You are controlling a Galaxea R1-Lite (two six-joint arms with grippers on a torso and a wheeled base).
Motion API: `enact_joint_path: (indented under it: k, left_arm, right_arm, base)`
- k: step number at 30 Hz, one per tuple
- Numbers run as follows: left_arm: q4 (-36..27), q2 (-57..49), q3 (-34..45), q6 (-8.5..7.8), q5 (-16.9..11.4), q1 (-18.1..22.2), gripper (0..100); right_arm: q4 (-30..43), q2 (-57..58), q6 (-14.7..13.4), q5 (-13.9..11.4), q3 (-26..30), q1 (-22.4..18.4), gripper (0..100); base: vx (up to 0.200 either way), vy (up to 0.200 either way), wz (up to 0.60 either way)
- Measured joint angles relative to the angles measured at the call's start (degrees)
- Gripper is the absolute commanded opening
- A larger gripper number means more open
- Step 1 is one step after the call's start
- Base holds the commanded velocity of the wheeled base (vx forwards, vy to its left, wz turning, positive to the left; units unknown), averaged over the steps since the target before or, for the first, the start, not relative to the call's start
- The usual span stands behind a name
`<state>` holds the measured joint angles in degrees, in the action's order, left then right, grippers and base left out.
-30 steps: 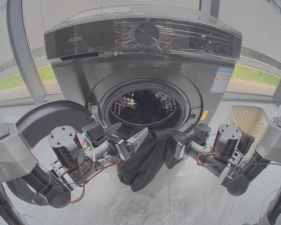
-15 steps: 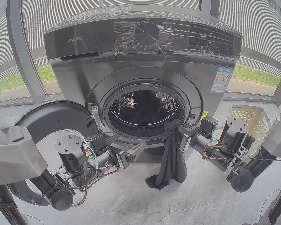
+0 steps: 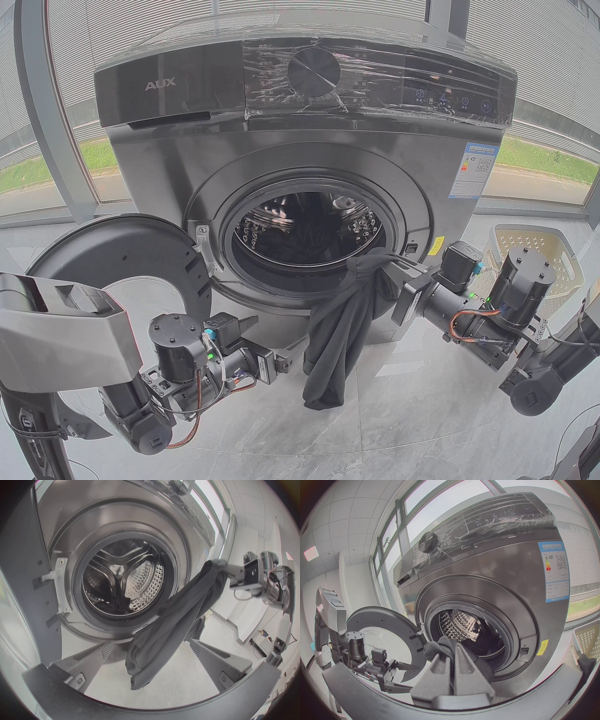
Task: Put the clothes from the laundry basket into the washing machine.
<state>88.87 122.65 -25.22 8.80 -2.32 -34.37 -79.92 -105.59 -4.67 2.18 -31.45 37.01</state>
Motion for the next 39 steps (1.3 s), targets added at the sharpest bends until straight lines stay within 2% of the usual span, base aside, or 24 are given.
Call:
enact_joint_path:
  k: [6, 15, 25, 27, 33, 39]
  left_arm:
    - [0.1, 3.1, -0.2, -1.34, -0.2, 1.0, 100]
    - [0.1, 7.6, -4.0, -1.45, -0.5, 1.4, 100]
    - [0.1, 11.0, -7.9, -1.28, -0.9, 1.3, 100]
    - [0.1, 11.8, -9.1, -1.34, -2.2, 1.2, 100]
    - [0.1, 13.4, -10.5, -1.56, -8.9, 1.3, 100]
    - [0.0, 15.3, -13.3, -1.77, -9.6, 1.7, 100]
  right_arm:
    - [-0.4, 0.4, 0.1, -0.7, -0.4, 0.5, 0]
    - [-0.5, 0.8, -0.1, -1.3, -0.7, 3.3, 0]
    - [-0.5, 1.2, -0.2, -1.2, -0.6, 4.5, 0]
    - [-0.5, 1.4, -0.1, -1.1, -0.5, 4.7, 0]
    - [-0.5, 1.5, -0.2, -1.1, -0.2, 5.3, 0]
    - [-0.5, 1.5, -0.2, -1.1, -0.3, 5.5, 0]
  base:
    - [0.000, 0.000, 0.00]
    - [0.000, 0.000, 0.00]
    - [0.000, 0.000, 0.00]
    - [0.000, 0.000, 0.00]
    - [0.000, 0.000, 0.00]
    - [0.000, 0.000, 0.00]
